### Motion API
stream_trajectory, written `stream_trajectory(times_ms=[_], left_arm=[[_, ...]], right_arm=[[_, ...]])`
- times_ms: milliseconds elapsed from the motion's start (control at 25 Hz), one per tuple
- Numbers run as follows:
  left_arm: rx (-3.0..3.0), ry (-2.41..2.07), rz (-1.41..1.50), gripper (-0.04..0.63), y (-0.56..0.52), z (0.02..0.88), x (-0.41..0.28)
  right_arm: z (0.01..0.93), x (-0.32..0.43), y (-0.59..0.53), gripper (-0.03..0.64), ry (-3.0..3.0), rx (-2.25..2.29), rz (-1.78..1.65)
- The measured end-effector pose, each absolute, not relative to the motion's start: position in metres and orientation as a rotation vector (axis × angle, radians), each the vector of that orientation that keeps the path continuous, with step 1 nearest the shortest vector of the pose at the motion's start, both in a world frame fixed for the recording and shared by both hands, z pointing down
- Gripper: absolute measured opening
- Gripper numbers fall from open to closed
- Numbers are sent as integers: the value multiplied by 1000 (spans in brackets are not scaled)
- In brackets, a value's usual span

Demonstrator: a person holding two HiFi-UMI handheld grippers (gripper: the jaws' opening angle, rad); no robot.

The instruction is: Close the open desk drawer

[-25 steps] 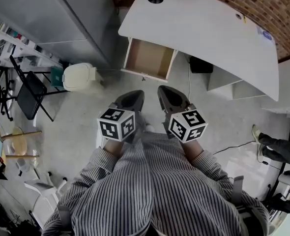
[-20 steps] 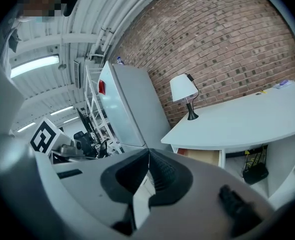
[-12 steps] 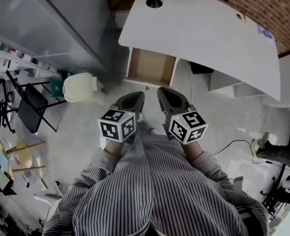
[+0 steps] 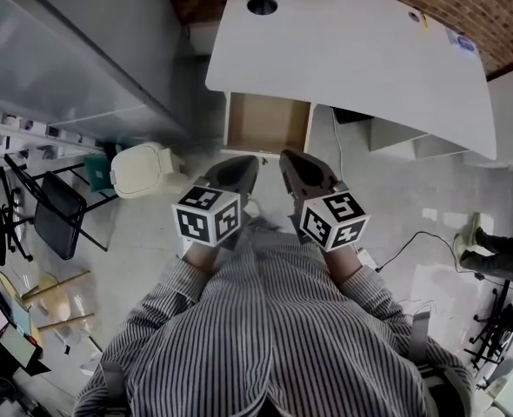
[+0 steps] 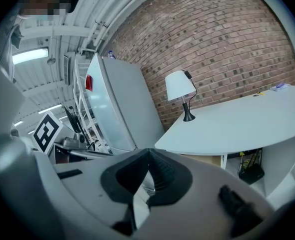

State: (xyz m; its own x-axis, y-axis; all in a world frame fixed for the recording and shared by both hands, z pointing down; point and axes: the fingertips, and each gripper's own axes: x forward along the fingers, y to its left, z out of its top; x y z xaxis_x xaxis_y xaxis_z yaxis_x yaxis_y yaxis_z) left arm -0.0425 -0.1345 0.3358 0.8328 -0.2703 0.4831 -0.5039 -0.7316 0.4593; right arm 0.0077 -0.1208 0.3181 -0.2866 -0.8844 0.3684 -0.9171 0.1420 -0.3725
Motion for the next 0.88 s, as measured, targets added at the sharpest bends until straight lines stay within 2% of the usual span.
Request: stream_trajectory(times_ms=[880], left_arm=[[2395, -513, 519, 12, -126, 338, -20]], right_arm=[[313, 30, -111, 17, -2354, 1846, 920]])
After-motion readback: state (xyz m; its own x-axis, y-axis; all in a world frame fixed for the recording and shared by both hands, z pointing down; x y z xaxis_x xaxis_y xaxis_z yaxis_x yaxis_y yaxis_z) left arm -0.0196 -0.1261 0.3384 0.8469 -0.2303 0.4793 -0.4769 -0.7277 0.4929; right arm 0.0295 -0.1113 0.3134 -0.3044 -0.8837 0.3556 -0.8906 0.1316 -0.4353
